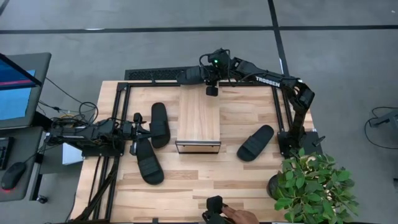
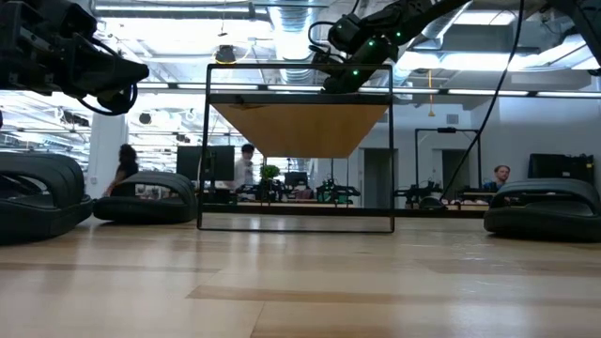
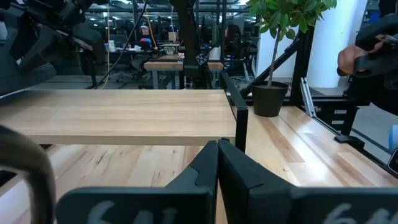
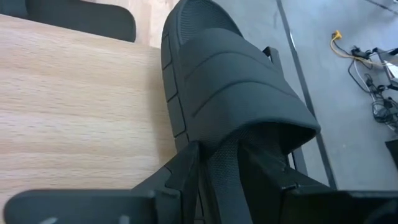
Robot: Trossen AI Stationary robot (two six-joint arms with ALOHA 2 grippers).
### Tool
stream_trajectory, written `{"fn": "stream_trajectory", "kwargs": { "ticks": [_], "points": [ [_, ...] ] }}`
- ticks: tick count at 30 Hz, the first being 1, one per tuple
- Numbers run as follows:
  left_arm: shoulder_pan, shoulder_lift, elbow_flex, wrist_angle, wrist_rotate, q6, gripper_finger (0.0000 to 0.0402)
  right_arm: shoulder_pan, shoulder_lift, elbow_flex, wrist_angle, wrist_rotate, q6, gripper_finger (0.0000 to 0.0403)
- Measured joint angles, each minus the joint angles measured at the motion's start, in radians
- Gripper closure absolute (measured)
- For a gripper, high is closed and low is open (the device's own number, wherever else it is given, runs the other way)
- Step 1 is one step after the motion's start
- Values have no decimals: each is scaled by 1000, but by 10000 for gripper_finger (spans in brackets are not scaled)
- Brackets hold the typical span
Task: Pick and place slides into the shelf
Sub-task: Put the black slide on the shelf
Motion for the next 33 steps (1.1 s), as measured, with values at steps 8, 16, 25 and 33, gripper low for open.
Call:
{"fn": "stream_trajectory", "kwargs": {
  "ticks": [8, 16, 25, 33],
  "points": [
    [0, 0, 0, 0, 0, 1, 401, 6, 0, 0, 1, -1, 34, 301],
    [0, 0, 0, 0, 0, 3, 401, 6, 0, 0, 2, -1, 35, 246],
    [0, 0, 0, 0, 0, 0, 401, 5, 0, -1, -7, 5, 35, 188],
    [0, 0, 0, 0, 0, 0, 401, 6, 0, -2, -32, 5, 27, 188]
  ]
}}
